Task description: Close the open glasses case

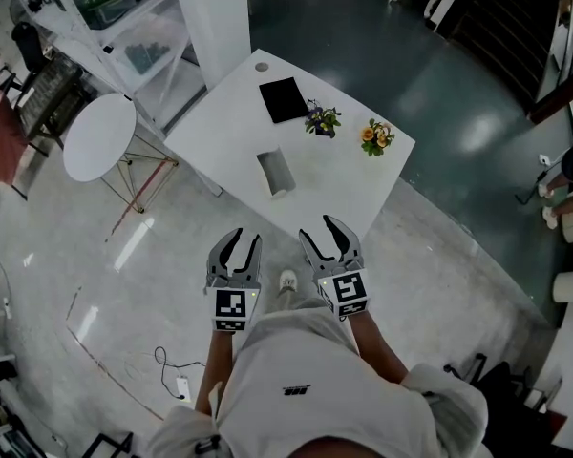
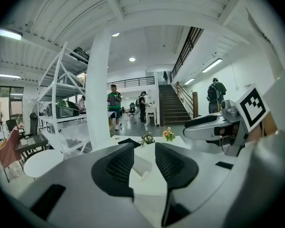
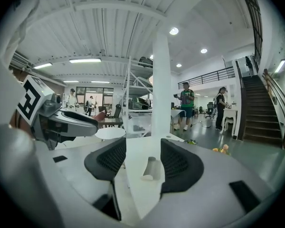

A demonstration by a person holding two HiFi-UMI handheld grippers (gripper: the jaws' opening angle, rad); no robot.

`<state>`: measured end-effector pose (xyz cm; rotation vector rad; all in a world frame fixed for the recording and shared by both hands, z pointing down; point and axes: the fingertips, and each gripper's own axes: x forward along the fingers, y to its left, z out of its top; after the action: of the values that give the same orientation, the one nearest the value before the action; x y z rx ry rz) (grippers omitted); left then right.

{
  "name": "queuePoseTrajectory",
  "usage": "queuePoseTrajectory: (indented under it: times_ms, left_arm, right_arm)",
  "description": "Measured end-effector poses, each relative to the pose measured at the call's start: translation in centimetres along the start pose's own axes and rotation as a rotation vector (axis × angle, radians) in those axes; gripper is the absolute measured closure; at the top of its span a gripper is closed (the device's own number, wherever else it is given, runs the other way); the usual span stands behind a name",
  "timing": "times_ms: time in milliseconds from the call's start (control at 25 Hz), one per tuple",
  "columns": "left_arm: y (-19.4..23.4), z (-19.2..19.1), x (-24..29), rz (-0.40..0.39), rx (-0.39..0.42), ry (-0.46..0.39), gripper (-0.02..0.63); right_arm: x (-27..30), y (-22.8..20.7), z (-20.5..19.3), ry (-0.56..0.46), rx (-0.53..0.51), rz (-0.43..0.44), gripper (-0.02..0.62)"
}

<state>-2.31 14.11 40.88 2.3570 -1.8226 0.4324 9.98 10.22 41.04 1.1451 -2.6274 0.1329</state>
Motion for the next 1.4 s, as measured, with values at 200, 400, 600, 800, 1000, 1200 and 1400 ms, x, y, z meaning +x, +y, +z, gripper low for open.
queuePoseTrajectory:
  times_ms: [200, 400, 600, 800, 1000, 1200, 1400]
  left_arm:
    - [0.5, 0.5, 2.5, 0.023, 0.004, 0.01, 0.453]
    - [0.9, 1.3, 4.1, 0.048, 0.007, 0.018, 0.453]
    - [1.3, 1.3, 5.7, 0.057, 0.008, 0.03, 0.453]
    - [1.7, 1.5, 7.5, 0.055, 0.01, 0.033, 0.453]
    - [2.2, 1.4, 9.1, 0.041, 0.012, 0.044, 0.453]
    - [3.3, 1.7, 10.9, 0.016, 0.019, 0.043, 0.453]
    - [5.0, 1.4, 13.0, -0.031, 0.027, 0.056, 0.453]
  right_arm:
    - [2.0, -1.8, 0.1, 0.001, 0.002, 0.025, 0.367]
    - [3.5, -3.2, 0.5, -0.002, 0.01, 0.049, 0.367]
    - [4.9, -4.3, 0.5, -0.002, 0.014, 0.062, 0.367]
    - [6.3, -5.5, 0.2, 0.009, 0.013, 0.065, 0.367]
    - [7.5, -6.4, 0.0, 0.02, 0.023, 0.055, 0.375]
    - [9.1, -7.3, 0.3, 0.025, 0.033, 0.024, 0.376]
    - [11.2, -7.8, 0.4, 0.041, 0.045, -0.022, 0.376]
